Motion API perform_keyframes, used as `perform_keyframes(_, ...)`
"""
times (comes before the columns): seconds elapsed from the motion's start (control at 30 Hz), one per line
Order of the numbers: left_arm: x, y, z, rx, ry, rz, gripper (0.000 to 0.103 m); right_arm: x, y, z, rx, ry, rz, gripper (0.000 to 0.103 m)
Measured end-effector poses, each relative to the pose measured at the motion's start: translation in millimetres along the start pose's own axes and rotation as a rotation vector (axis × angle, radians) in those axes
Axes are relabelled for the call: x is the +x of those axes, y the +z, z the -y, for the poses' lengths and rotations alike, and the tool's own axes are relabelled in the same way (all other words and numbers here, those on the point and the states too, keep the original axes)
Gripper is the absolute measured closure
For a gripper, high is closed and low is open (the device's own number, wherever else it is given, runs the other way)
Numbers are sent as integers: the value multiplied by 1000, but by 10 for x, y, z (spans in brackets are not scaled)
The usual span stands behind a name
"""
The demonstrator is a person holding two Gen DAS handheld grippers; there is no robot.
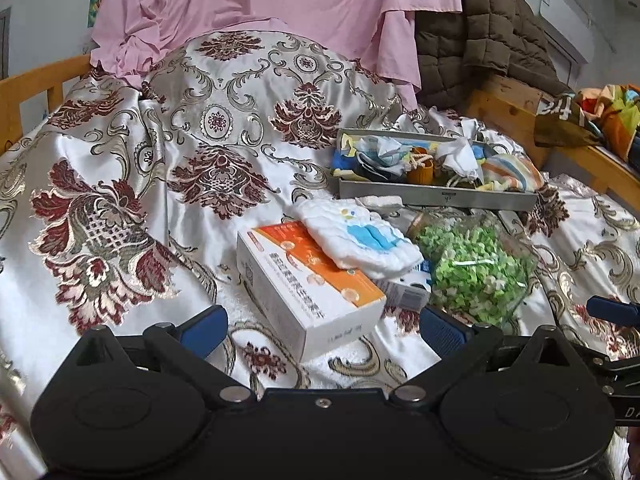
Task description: Organize soft objects
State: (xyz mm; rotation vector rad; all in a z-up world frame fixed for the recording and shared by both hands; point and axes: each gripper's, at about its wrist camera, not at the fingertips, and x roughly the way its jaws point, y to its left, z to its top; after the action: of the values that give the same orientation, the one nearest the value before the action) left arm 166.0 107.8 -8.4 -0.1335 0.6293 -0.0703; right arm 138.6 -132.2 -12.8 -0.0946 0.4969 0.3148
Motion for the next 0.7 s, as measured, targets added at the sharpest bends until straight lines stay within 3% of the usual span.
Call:
perform_keyframes(0.33,207,150,5,18,-44,30,1,129,79,17,-6,-19,36,0)
perform_keyframes(0.47,377,271,-19,9,-116,34,1,226,190,59,-42,-38,44,0)
perform_keyframes(0.7,747,528,-120,38,-228,84,1,609,609,191,-219,-30,-4,0)
